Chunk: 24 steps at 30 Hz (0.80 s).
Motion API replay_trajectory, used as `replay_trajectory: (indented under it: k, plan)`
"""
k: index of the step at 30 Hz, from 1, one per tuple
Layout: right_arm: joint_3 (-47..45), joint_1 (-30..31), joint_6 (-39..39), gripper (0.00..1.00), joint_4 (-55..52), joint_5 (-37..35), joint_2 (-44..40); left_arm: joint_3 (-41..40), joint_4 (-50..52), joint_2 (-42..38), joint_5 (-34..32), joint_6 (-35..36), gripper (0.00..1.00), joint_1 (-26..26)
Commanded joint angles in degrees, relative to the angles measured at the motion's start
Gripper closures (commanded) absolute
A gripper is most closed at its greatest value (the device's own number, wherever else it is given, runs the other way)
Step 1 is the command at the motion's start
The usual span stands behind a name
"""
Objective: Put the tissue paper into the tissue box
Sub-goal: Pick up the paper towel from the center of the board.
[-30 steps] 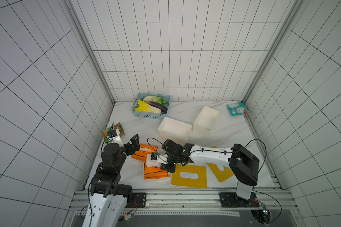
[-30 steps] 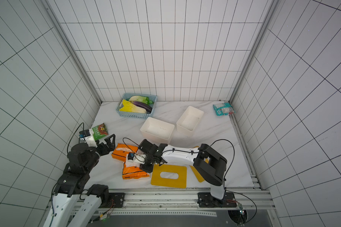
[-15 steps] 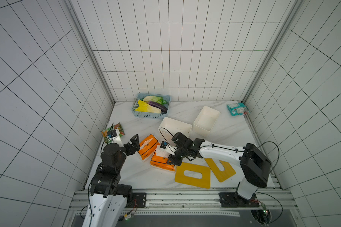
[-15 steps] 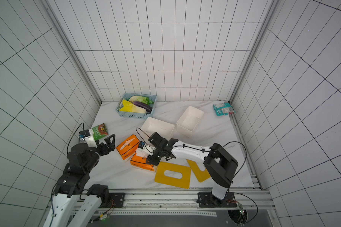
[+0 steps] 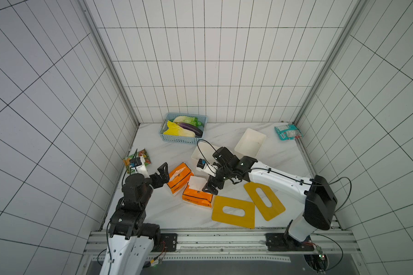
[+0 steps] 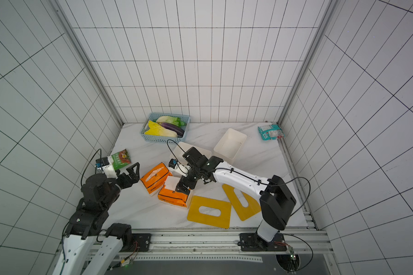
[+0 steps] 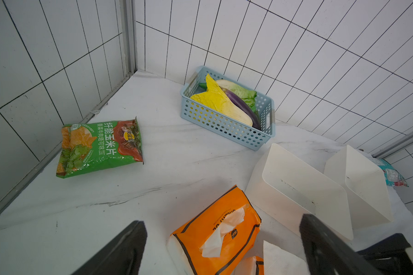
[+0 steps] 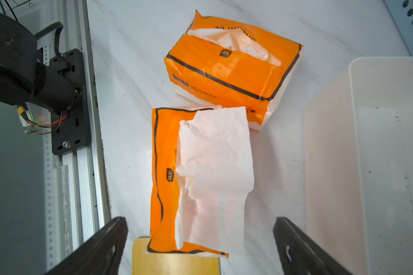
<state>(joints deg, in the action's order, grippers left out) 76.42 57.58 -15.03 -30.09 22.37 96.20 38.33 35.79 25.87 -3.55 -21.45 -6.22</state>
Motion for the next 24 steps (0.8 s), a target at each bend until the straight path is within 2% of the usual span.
replay_trajectory:
  k: [1,14,24]
  plan:
    - [4.70,-0.83,-3.30,0.01,-6.65,3.36,4.40,-0.68,-0.90,-0.60,-0.49,0.29,0.01,0.24]
    - [10.93,-3.30,-2.90,0.01,-10.18,10.54,13.79,-0.71,-0.90,-0.56,-0.13,0.27,0.02,0.25]
    - [10.12,-3.18,-2.99,0.01,-10.11,10.73,15.86,-0.60,-0.91,-0.30,0.20,0.41,0.02,0.24]
